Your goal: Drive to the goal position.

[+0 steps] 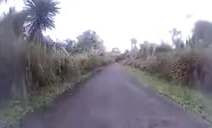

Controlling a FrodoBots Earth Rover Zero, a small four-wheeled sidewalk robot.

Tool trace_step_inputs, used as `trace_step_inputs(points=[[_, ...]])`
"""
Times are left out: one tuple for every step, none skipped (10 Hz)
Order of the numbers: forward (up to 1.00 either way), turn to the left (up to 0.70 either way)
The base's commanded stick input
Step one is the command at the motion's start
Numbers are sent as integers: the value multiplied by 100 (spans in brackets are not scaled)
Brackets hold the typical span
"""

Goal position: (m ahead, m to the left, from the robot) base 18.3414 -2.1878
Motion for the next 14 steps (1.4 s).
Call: trace_step_inputs(points=[[70, -35], [70, -35], [70, -35], [70, -35], [70, -35], [70, -35], [70, -35], [70, -35], [70, -35], [70, -35], [70, -35], [70, -35], [70, 0], [70, 0]])
